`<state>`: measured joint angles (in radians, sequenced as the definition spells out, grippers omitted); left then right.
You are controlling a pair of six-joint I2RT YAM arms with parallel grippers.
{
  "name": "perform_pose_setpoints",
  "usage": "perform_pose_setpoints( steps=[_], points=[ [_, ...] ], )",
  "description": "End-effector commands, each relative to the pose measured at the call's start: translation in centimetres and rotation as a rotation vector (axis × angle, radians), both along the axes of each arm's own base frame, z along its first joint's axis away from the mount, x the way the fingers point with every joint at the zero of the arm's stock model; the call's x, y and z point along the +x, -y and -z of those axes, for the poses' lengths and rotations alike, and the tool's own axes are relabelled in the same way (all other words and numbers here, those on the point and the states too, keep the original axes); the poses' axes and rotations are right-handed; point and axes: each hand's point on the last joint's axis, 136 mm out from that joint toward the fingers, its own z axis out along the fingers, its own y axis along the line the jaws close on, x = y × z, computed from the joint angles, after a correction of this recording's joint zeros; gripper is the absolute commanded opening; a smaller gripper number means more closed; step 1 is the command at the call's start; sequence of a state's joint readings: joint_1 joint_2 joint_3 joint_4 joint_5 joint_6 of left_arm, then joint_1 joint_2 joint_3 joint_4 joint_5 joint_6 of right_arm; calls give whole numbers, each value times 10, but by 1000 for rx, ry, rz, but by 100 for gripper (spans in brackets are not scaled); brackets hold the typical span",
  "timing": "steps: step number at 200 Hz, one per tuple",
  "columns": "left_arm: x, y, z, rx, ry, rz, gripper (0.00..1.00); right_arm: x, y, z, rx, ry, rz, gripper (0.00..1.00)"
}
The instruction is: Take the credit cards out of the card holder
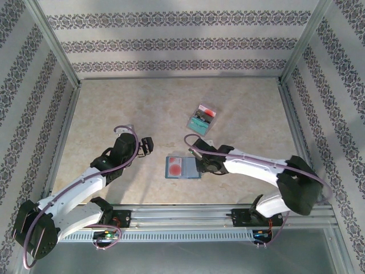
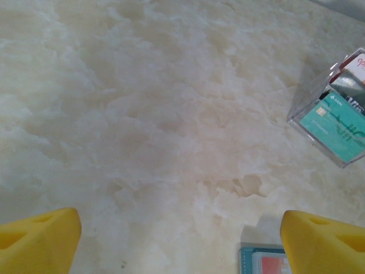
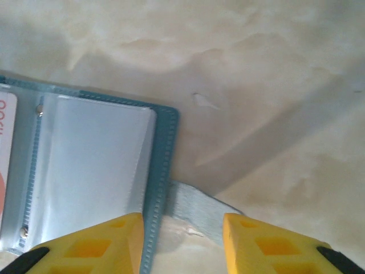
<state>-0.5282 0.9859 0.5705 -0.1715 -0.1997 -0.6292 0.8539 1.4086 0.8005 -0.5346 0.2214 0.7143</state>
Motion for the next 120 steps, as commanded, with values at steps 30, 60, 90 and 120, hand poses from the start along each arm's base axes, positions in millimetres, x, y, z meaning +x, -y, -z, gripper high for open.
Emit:
perform_pose_setpoints(
  steps=[30, 60, 90, 120],
  points=[
    [5, 16, -2, -17, -16, 59, 79, -1, 24, -30, 121, 82, 86, 35],
    [0, 41, 13, -40, -66, 138, 61, 3, -1, -42, 297, 72, 52, 35],
    [-11, 77, 34, -70, -137, 244, 50, 6, -33, -43, 431, 21, 2, 36],
    [-19, 103, 51, -71, -192, 319, 41, 8, -63, -35, 523, -52, -40, 35]
  ],
)
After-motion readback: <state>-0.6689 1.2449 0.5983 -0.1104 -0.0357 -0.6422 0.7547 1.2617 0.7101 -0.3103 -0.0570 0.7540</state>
